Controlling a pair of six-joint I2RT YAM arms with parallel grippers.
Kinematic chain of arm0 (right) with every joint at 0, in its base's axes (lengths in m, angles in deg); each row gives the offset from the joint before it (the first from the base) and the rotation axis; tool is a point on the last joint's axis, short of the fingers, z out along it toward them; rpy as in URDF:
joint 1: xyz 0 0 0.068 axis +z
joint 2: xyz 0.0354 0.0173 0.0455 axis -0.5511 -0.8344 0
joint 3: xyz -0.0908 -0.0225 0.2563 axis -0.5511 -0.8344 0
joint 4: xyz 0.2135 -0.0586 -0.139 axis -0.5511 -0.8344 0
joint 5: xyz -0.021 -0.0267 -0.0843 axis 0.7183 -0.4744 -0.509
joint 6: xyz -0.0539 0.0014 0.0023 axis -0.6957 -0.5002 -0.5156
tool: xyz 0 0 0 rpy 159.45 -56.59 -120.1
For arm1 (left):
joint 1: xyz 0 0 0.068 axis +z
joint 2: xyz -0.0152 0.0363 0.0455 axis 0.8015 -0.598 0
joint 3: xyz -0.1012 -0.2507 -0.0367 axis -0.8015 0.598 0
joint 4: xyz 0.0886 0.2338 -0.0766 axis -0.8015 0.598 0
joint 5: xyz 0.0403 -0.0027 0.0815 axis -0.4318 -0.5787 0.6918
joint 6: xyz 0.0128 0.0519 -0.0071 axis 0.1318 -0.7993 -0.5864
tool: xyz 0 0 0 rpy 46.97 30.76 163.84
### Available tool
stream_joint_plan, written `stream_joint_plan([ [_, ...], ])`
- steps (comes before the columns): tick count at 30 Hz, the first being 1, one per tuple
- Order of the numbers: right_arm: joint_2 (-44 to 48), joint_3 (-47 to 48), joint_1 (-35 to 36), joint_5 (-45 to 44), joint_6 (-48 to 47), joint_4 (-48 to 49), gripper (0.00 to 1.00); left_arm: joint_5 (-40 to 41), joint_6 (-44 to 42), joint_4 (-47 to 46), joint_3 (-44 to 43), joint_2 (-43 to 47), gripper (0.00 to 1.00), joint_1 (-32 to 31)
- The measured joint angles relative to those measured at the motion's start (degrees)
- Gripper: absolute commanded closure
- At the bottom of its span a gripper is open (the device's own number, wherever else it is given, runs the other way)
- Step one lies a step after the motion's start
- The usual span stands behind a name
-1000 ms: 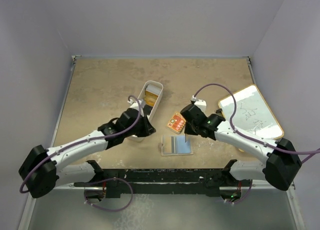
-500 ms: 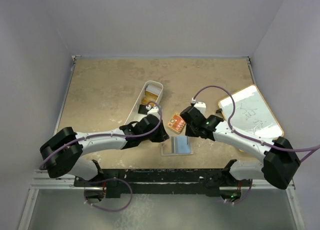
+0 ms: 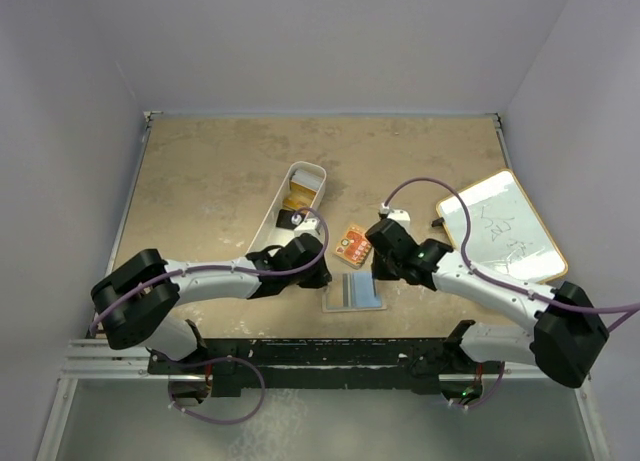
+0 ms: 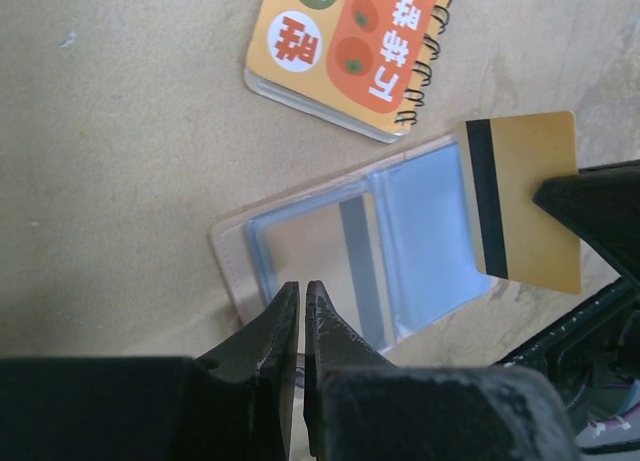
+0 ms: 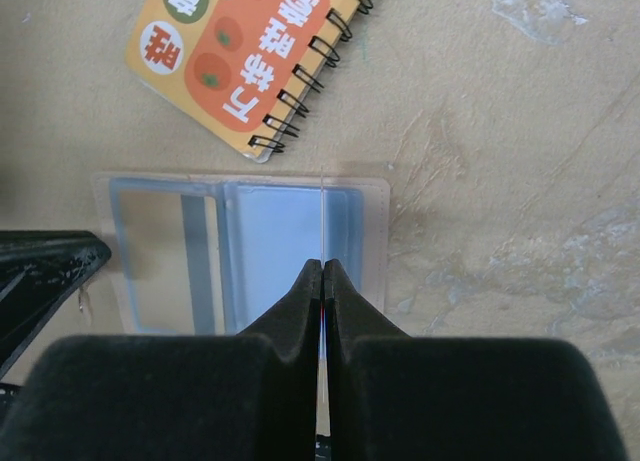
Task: Put the credit cards into the card holder
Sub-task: Insert the credit card into the card holder.
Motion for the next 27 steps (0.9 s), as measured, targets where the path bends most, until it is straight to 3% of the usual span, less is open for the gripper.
stream_joint_plan([
  [9,4.2,-2.0,0.0,8.3,-3.8,5.4,1.00,4.0,0.0,4.2,0.2,1.6,0.97,0.0],
  [27,0.9,-11.2,-6.7,31.2,-4.8,19.7,1.00,6.0,-0.5,5.4,3.0,1.6,0.97,0.0],
])
